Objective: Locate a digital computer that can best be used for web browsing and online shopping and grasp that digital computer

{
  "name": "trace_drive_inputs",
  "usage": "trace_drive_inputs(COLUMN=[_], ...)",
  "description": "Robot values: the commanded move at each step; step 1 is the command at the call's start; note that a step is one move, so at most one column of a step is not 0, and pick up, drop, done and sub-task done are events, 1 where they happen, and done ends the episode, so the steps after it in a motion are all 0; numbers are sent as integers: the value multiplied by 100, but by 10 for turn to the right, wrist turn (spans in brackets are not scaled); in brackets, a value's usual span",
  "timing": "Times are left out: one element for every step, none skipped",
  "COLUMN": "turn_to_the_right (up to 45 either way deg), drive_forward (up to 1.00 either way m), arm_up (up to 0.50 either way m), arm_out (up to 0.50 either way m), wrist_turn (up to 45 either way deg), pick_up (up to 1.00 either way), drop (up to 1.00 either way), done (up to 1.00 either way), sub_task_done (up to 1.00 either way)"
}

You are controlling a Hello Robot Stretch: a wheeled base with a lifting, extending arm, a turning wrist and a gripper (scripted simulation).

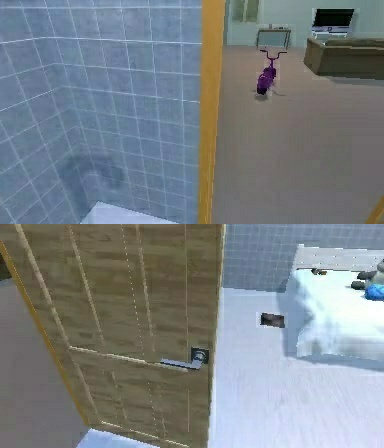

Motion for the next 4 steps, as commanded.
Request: trace_drive_inputs(turn_to_the_right=[60, 0, 390, 0], drive_forward=[0, 45, 0, 55], arm_up=[0, 0, 0, 0], arm_out=[0, 0, 0, 0], wrist_turn=[0, 0, 0, 0], pick_up=[0, 0, 0, 0], drop=[0, 0, 0, 0], done=[0, 0, 0, 0], sub_task_done=[0, 0, 0, 0])
